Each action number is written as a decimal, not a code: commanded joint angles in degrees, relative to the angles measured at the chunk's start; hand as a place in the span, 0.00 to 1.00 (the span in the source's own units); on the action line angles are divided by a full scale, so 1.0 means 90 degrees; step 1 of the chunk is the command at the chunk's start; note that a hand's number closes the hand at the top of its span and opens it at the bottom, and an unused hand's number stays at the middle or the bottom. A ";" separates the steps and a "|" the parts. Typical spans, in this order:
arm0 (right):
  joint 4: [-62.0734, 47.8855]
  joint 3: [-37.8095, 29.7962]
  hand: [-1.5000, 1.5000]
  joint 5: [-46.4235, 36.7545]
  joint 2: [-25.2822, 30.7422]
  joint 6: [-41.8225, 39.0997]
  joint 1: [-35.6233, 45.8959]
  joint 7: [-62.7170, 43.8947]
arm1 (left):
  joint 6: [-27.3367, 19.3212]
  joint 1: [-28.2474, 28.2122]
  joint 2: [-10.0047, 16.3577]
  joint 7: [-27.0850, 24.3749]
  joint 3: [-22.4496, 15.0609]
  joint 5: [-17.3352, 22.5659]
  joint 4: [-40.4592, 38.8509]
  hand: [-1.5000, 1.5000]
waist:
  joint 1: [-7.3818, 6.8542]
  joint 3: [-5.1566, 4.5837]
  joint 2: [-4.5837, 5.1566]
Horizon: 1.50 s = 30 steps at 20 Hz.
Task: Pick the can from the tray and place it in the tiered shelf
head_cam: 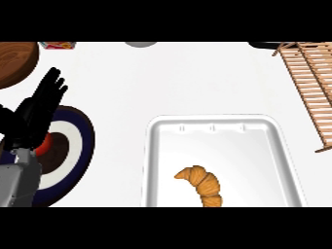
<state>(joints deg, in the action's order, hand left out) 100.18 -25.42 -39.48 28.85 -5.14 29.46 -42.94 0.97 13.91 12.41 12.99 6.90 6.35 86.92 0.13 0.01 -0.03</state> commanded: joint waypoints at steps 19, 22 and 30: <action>-0.2459 -0.1157 0.00 0.0223 0.0455 0.2508 -0.0134 0.2286 | 0.0171 -0.0013 -0.0153 -0.0373 0.0038 -0.0115 -0.0388 0.50 | -0.0054 0.0001 0.0025; -0.2796 -0.1643 0.00 0.1026 0.0836 0.2268 -0.0415 0.3182 | 0.0257 0.0016 0.0032 -0.0207 0.0202 -0.0001 -0.0178 0.50 | -0.0018 0.0003 0.0010; -0.2696 -0.2276 0.00 0.2647 0.1553 0.0234 -0.0465 0.2151 | 0.0114 0.0127 -0.0048 0.0036 0.0139 -0.0094 -0.0196 0.50 | 0.0068 0.0000 -0.0024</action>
<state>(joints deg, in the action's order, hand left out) 77.83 -42.10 -23.09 40.02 4.61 25.85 -21.41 1.44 14.79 11.34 12.13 7.47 4.69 85.02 0.41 -0.01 -0.12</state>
